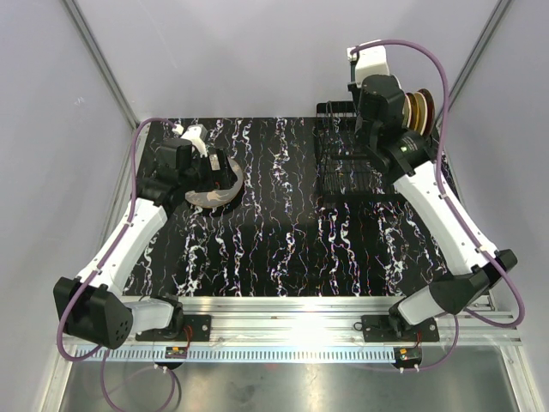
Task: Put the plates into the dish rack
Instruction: Insert the plate into the dish rack
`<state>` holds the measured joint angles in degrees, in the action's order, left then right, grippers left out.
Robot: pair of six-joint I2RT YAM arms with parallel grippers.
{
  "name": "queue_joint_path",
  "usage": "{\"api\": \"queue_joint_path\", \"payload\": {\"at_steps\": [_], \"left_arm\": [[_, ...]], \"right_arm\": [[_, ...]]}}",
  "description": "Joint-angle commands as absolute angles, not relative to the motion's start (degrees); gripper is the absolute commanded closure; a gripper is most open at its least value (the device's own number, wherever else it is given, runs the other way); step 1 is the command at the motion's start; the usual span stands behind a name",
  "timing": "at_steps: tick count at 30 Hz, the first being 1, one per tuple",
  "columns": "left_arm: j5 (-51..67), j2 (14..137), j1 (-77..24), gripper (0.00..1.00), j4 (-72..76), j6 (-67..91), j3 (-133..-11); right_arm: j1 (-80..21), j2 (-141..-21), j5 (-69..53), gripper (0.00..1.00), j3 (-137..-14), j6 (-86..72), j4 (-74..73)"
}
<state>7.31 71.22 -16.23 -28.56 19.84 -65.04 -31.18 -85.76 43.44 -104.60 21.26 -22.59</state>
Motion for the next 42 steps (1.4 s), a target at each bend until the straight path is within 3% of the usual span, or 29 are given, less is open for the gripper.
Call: {"api": "queue_joint_path", "payload": {"at_steps": [1,42], "left_arm": [[8.2,70.9,-16.2,0.01,-25.6,20.1,-64.7],[10.5,72.2,-16.2,0.01,-25.4,20.8,-64.7]], "right_arm": [[-31.3,-85.4,46.4,1.00,-105.3,22.6,-10.2],[-26.5,-87.9,47.6,1.00,-98.4,12.9,-11.0]]}}
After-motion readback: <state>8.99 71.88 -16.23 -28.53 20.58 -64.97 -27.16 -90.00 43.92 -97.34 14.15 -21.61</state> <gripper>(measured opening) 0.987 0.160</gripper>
